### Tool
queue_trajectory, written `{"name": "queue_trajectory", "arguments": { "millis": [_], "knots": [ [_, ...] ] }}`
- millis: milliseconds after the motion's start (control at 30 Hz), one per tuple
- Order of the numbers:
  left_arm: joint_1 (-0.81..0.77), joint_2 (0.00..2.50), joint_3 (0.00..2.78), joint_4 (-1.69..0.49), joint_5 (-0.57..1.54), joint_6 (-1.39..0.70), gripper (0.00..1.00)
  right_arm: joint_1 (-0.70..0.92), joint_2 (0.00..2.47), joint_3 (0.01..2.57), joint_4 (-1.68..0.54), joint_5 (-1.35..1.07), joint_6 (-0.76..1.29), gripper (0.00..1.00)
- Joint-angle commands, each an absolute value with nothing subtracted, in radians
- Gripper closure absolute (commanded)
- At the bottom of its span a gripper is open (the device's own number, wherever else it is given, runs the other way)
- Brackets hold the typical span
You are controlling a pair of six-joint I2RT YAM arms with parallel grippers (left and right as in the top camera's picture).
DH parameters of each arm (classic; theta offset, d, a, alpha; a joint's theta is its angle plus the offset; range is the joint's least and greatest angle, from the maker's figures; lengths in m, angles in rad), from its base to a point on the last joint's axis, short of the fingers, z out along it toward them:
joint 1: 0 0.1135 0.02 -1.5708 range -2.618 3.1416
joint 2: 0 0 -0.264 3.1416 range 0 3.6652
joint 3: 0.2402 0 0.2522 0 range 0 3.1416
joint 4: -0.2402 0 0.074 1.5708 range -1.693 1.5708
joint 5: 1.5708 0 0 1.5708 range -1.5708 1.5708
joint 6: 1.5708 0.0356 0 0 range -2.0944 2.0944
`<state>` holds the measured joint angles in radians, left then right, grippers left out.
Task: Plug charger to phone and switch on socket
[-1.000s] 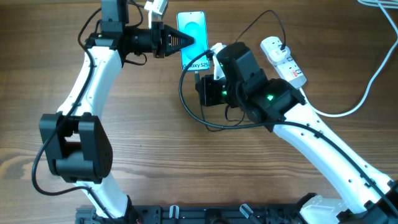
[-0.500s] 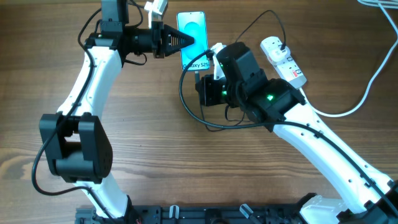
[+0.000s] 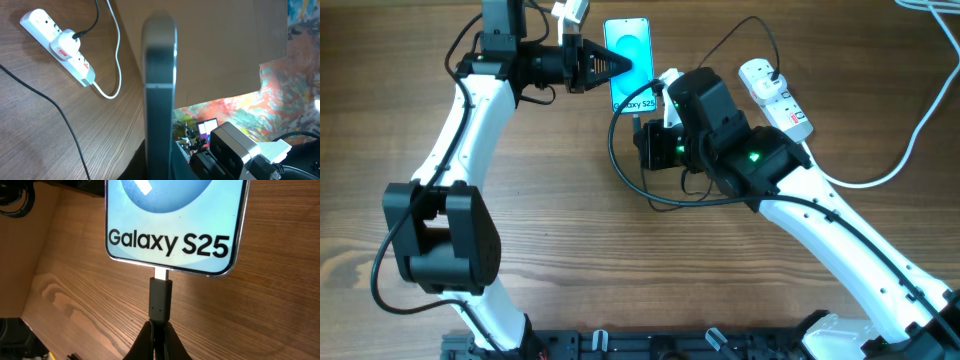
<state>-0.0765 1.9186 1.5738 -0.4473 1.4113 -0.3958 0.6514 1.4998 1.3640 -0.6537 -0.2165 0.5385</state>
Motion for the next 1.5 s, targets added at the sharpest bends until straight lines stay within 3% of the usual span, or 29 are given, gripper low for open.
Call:
{"name": "queue_trajectory", "arguments": {
  "millis": [0, 1467],
  "knots": [
    [-0.073, 1.892, 1.578, -0.444, 1.469, -0.398, 0.96, 0.648, 1.496, 1.388, -0.640, -0.210, 0.550, 0.95],
    [-0.088, 1.892, 1.578, -0.495, 1.522, -0.402, 0.96, 0.617, 1.496, 1.414, -0.461, -0.156, 0.474, 0.93]
  ]
}}
